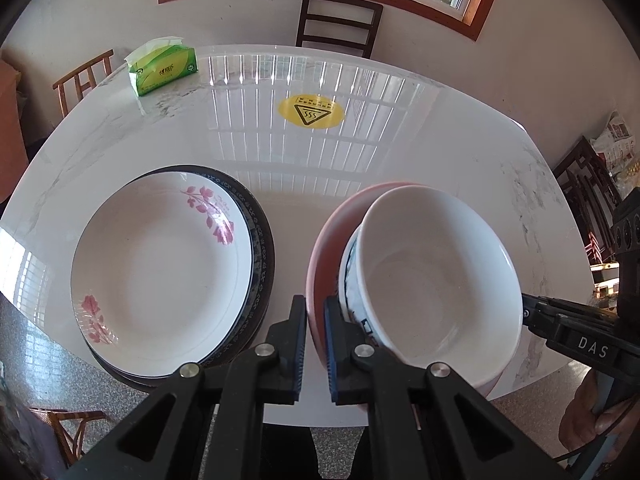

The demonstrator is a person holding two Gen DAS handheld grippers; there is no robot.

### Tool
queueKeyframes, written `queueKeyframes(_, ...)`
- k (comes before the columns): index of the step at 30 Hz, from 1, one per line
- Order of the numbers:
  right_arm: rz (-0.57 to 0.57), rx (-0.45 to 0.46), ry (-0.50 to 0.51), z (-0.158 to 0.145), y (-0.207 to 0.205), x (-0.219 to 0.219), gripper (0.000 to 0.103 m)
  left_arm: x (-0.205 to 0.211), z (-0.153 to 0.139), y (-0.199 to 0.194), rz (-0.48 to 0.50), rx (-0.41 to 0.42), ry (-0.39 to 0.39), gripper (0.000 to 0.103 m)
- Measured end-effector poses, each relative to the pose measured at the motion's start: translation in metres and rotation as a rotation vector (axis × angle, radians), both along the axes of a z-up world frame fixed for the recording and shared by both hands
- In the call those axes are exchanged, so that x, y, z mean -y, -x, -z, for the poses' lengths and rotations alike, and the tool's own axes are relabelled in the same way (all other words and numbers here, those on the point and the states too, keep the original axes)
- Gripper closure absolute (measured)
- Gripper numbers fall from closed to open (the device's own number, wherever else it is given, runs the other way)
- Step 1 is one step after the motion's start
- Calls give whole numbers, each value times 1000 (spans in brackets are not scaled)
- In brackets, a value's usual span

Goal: Organize plates and bowls
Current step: 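Lift the nested bowl stack with both grippers and carry it toward the plates, then lower the bowl stack onto the flowered plate stack and open both grippers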

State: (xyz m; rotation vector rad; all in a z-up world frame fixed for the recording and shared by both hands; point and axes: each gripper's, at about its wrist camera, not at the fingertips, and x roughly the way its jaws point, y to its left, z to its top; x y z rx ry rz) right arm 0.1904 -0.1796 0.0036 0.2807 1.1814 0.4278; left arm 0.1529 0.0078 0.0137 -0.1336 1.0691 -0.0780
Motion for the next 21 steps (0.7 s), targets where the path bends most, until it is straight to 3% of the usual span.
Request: queueKeyframes(21,-75,54,-16,-37,-11,-52,89,-60,-42,8,-100,68,18,97)
